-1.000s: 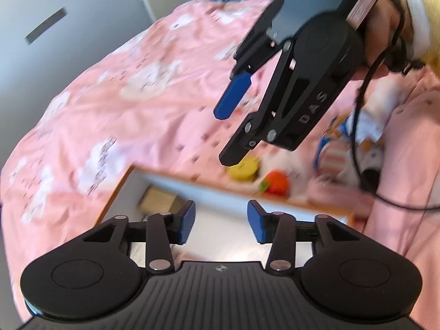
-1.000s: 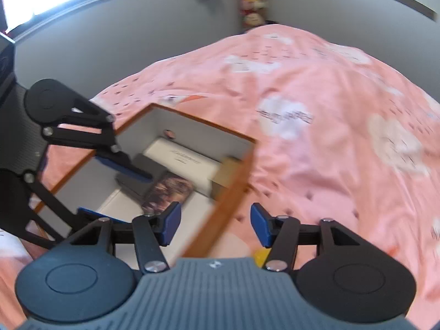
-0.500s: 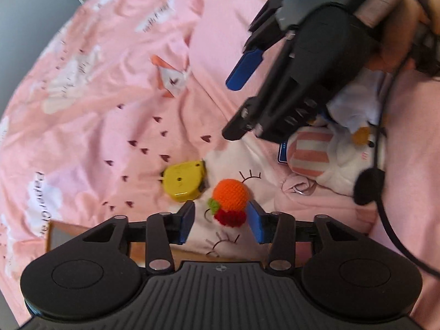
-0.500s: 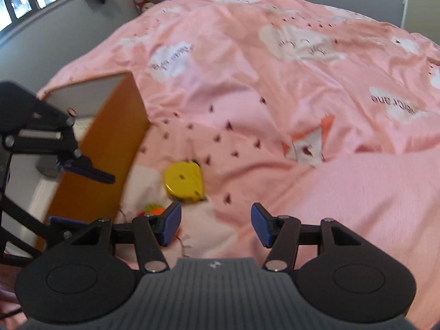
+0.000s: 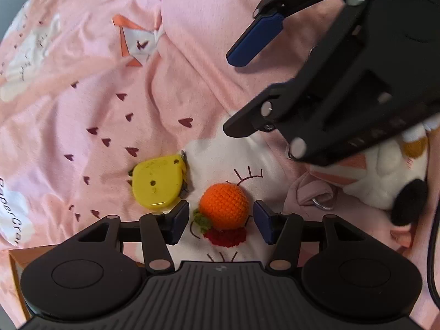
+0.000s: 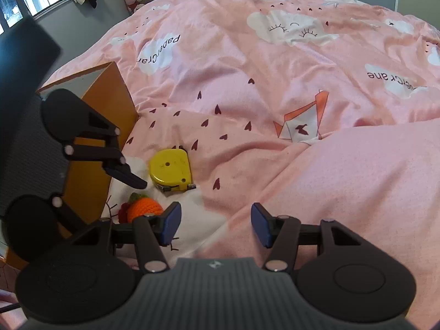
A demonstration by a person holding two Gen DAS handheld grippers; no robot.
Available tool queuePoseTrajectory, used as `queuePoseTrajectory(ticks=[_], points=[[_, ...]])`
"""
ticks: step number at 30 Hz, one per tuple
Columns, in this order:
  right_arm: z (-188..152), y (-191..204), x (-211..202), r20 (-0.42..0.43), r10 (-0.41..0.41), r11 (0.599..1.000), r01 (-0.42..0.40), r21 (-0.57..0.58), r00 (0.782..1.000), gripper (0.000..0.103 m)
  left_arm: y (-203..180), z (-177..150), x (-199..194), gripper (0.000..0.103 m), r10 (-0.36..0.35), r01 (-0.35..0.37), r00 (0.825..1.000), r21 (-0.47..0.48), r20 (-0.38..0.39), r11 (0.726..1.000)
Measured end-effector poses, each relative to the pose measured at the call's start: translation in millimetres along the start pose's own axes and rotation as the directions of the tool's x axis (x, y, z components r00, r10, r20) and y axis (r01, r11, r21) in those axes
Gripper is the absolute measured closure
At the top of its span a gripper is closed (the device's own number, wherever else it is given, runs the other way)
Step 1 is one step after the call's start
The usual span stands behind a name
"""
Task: Organize objects
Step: 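Move the left gripper out of the box toward the crocheted orange fruit, then grasp the crocheted orange fruit with the left gripper and lift it toward the box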
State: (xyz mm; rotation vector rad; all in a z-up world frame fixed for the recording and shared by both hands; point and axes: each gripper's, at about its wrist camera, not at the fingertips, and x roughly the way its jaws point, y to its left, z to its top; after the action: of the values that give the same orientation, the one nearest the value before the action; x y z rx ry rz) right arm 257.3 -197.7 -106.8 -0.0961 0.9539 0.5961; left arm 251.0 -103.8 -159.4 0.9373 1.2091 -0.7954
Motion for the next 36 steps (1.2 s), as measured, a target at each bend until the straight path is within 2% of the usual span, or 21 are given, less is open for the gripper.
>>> queuePoseTrajectory(ticks=[2, 11, 15, 20, 24, 29, 33, 36], points=[[-0.2, 0.4, 1.7, -0.003, 0.007, 1.0, -0.007, -0.003, 1.0, 0.044, 0.7, -0.4, 1.5, 0.049, -0.014, 0.013, 1.0, -0.013, -0.021, 1.0], [-1.1, 0.6, 2.6, -0.009, 0.009, 1.0, -0.009, -0.001, 1.0, 0.044, -4.2, 2.4, 10.2, 0.055, -0.006, 0.005, 0.997, -0.021, -0.074, 1.0], [-1.5, 1.4, 2.3, -0.009, 0.011, 1.0, -0.011, -0.007, 1.0, 0.044, -0.9, -4.0, 2.2, 0.057, -0.011, 0.009, 0.999, -0.075, -0.03, 0.997], [2.6, 3.3, 3.1, -0.017, 0.018, 0.999, -0.019, -0.048, 1.0, 0.05, 8.5, -21.5, -22.4, 0.057, -0.015, 0.023, 0.998, -0.165, 0.054, 0.986], [11.3, 11.7, -0.8, -0.034, 0.036, 0.991, -0.04, -0.127, 0.999, 0.05, 19.3, -37.4, -57.9, 0.057, -0.03, 0.066, 0.988, -0.241, 0.151, 0.968], [31.2, 25.9, 1.0, -0.094, 0.068, 0.967, -0.089, -0.238, 0.993, 0.049, 29.8, -60.8, -108.3, 0.057, -0.038, 0.106, 0.971, -0.282, 0.238, 0.954], [46.7, 38.6, 16.7, -0.153, 0.067, 0.946, -0.112, -0.304, 0.986, 0.05, 34.7, -83.0, -138.0, 0.057, -0.007, 0.092, 0.965, -0.312, 0.263, 0.946], [55.5, 45.4, 35.5, -0.195, 0.062, 0.94, -0.123, -0.317, 0.979, 0.05, 38.6, -101.5, -143.5, 0.057, 0.029, 0.059, 0.97, -0.346, 0.243, 0.936]])
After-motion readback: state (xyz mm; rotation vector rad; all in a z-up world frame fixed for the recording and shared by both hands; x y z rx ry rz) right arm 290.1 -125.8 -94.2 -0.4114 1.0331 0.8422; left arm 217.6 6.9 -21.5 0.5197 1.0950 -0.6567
